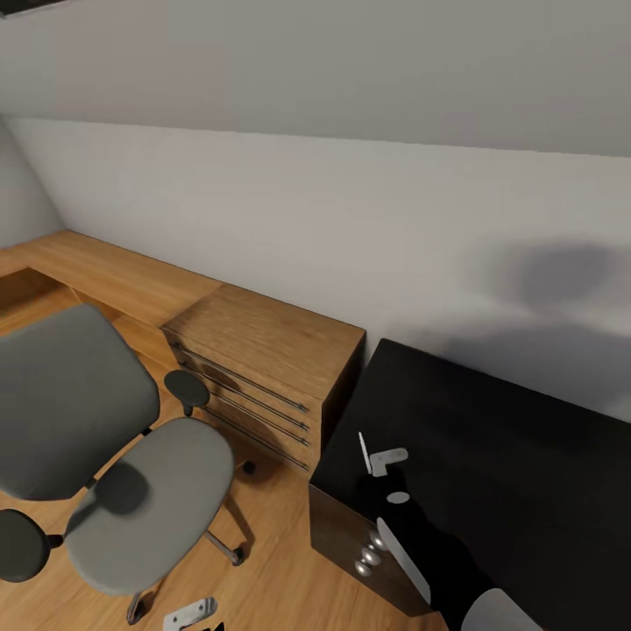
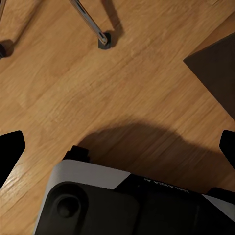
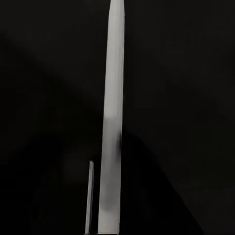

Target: In the bedroom, organize the workspace by keeping the computer under the desk, ensuring the monitor is on the desk, placing the keyboard on the desk next to the monitor, placing the mouse on the desk next to the keyboard, moving the folder from the swivel chair onto the desk next to the mouse, stacking the notebook on top of the folder with the pen on top of the notebook, and positioning the swivel chair next to the desk.

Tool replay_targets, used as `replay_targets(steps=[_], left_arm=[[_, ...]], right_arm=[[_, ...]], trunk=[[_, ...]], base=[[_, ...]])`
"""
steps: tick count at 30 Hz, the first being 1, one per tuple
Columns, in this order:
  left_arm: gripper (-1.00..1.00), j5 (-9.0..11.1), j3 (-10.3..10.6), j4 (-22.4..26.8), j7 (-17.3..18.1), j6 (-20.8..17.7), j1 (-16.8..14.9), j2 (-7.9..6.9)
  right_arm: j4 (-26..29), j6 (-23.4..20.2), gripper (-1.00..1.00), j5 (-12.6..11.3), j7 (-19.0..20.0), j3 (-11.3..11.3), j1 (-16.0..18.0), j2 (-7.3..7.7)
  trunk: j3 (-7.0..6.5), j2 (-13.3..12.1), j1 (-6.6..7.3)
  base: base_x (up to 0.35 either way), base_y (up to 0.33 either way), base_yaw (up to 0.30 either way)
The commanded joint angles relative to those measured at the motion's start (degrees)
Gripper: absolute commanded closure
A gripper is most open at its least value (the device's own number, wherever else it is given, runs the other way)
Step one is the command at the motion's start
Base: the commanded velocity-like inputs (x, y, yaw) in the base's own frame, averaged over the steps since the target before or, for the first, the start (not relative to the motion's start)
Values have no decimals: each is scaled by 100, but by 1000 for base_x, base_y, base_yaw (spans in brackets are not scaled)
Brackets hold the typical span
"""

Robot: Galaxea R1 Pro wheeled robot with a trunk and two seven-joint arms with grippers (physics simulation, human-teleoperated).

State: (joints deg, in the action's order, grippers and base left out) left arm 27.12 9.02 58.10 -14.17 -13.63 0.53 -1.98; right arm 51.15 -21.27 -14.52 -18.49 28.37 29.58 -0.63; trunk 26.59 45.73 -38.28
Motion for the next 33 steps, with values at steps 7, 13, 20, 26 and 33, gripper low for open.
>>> replay_targets(steps=[7, 13, 20, 26, 33], left_arm=[[-100, 57, 21, 17, -51, -18, 0, -8], [-100, 56, 19, 17, -51, -17, 3, -13], [-100, 57, 21, 17, -51, -17, 2, -13], [-100, 56, 21, 17, -51, -17, 1, -13], [-100, 56, 20, 17, -51, -17, 1, -13]], right_arm=[[-146, -179, 100, -297, -58, 14, 4, 2], [63, -262, 100, -330, -65, 5, 2, 10], [87, -280, 100, -332, -67, 2, 2, 10], [97, -281, 100, -332, -67, 5, 4, 10], [97, -281, 100, -329, -67, 10, 3, 10]], trunk=[[6, 5, -2], [6, 5, -2], [6, 5, -2], [6, 5, -2], [6, 5, -2]], base=[[0, 0, 0], [0, 0, 0], [0, 0, 0], [0, 0, 0], [0, 0, 0]])
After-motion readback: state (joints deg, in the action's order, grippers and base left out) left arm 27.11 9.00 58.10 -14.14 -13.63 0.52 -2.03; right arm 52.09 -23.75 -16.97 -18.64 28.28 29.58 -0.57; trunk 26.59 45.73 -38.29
